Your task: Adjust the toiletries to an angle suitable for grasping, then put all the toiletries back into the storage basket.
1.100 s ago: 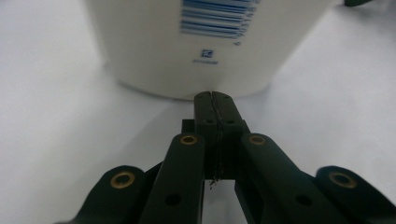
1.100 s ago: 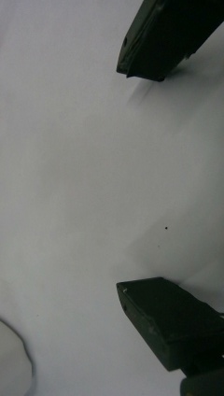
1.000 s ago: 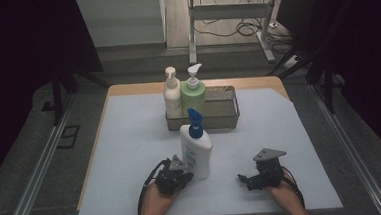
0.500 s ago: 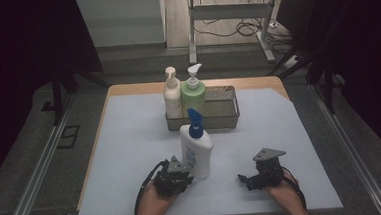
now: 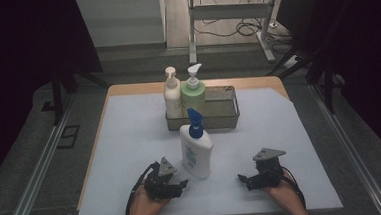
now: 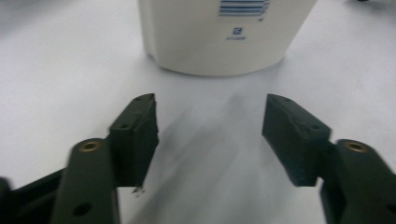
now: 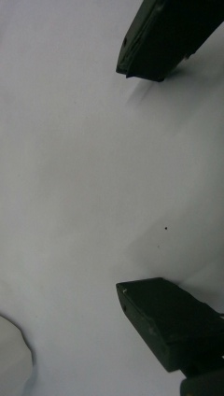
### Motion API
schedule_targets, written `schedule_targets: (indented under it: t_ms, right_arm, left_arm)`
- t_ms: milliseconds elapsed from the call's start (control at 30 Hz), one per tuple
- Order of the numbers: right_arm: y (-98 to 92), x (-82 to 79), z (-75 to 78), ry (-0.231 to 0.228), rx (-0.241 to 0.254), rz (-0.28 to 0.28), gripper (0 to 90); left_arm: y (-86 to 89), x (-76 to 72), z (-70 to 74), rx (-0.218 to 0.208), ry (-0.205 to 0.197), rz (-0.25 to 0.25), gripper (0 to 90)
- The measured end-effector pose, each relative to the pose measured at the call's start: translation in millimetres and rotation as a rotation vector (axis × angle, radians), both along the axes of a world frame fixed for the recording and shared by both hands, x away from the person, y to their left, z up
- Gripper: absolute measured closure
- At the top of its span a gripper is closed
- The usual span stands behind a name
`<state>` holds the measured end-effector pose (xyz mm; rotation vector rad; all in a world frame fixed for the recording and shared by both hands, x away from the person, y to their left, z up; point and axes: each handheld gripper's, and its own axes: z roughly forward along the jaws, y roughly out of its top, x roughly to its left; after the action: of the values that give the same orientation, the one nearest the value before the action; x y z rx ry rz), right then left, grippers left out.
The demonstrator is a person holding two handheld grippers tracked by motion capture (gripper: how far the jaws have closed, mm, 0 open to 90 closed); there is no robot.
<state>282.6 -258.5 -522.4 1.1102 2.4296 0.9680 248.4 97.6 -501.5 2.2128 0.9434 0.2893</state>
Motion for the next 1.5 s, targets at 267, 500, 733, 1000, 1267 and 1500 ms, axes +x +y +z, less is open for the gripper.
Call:
schedule_targets:
  t_ms: [267,500,733,1000,1267,1500]
  right_arm:
    - [0.1,0.0,0.1,0.000,-0.001,0.000,0.0]
    - [0.0,-0.1,0.0,-0.002,0.000,0.000,0.0]
    - [-0.2,0.0,0.2,0.000,0.002,0.002,0.0]
    - [-0.5,-0.8,1.7,0.002,0.007,0.003,0.0]
    - [2.6,-4.6,11.8,-0.022,0.013,0.023,0.0]
    - [6.8,-6.6,23.2,-0.034,0.037,0.049,0.0]
  left_arm:
    - [13.6,-3.3,-0.8,0.019,-0.011,0.058,16.5]
    - [28.8,-5.1,-3.1,0.052,-0.021,0.104,10.9]
    - [40.8,-3.3,-9.2,0.062,-0.026,0.145,10.8]
    - [43.1,-1.5,-17.8,0.069,-0.023,0.152,10.7]
    - [47.1,-1.4,-21.0,0.039,-0.020,0.153,10.5]
    - [47.8,-1.6,-21.6,0.035,-0.020,0.152,10.6]
